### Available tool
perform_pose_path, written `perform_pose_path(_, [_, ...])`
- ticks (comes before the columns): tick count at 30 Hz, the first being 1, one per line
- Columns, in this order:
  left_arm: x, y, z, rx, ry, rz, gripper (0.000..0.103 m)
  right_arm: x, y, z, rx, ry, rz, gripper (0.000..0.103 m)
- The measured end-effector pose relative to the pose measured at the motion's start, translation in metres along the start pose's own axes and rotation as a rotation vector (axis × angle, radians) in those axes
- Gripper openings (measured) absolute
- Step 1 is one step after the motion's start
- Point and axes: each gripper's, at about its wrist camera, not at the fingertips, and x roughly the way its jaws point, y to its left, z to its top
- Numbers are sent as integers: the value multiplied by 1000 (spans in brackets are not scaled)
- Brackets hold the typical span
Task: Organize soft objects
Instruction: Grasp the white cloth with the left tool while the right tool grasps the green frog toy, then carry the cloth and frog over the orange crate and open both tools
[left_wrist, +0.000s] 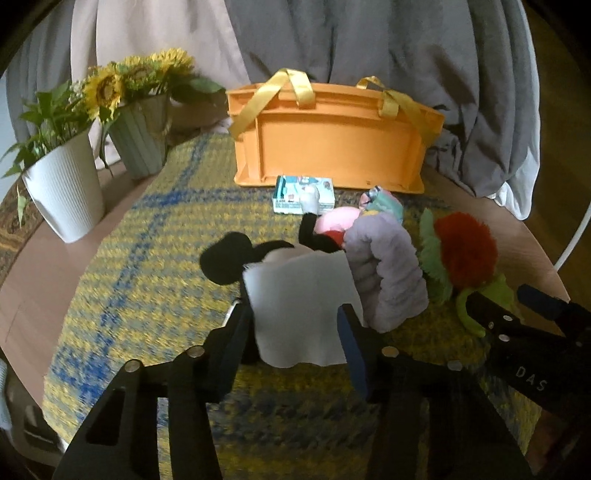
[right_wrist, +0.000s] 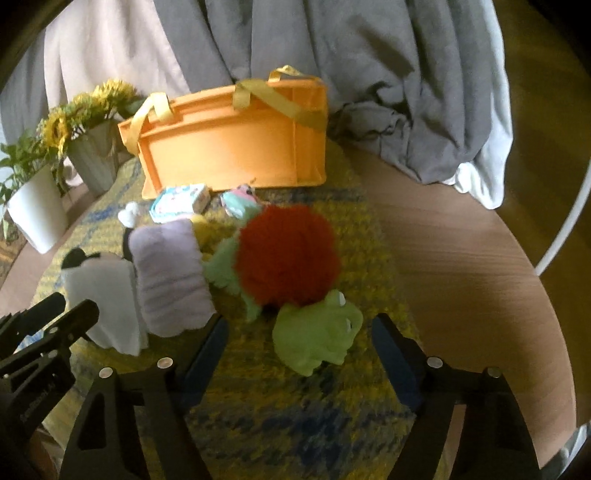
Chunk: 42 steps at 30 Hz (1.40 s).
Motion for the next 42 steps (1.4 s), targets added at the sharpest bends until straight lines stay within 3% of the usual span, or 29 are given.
perform_pose_path(7, [5,-5,-2,-33,5,49,27,25,-10,0,-2,40,46,77])
perform_pose_path(12, [1,-9,-3,-41,13,67,16,36,-10,-1,-19,58,58,59])
perform_pose_path(19, [-12,-18,-4,-50,12,46,13,28,-19,-4,17,92,123,58])
perform_pose_path(27, [-33,-24,11,-59,-43,23,13,-4,-21,3,35,88,175,58])
perform_pose_path(42, [-79,-8,63,-54,-205,1,13,-65,-5,65,34,-117,203,58])
